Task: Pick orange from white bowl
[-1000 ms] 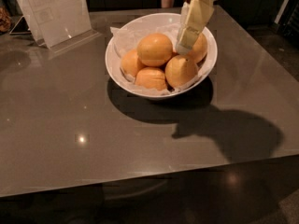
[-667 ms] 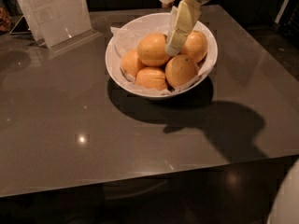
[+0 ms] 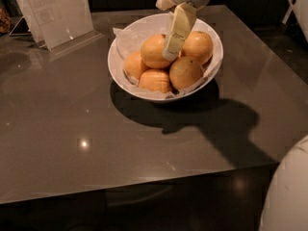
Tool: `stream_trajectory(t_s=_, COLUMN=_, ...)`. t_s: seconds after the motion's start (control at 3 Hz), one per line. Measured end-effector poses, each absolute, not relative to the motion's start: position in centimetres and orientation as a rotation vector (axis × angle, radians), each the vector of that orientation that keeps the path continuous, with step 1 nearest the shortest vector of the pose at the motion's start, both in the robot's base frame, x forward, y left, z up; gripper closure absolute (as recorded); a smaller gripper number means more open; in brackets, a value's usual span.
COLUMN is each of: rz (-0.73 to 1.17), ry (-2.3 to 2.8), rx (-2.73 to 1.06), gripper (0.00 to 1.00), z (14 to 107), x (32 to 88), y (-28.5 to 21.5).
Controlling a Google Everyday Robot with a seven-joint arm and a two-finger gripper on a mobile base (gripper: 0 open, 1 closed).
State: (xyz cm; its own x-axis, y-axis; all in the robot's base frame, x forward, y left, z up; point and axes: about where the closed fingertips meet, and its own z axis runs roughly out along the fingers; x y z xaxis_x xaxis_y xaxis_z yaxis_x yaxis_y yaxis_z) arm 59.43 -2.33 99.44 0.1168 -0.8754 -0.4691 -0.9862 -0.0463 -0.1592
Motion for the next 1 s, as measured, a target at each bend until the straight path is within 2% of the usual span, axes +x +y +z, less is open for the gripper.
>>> stream_trajectory(t_s=1.0, rz=0.492, ry=1.887, rx=-1.869, gripper=0.00, z=94.2, x=61.4, y=-2.1)
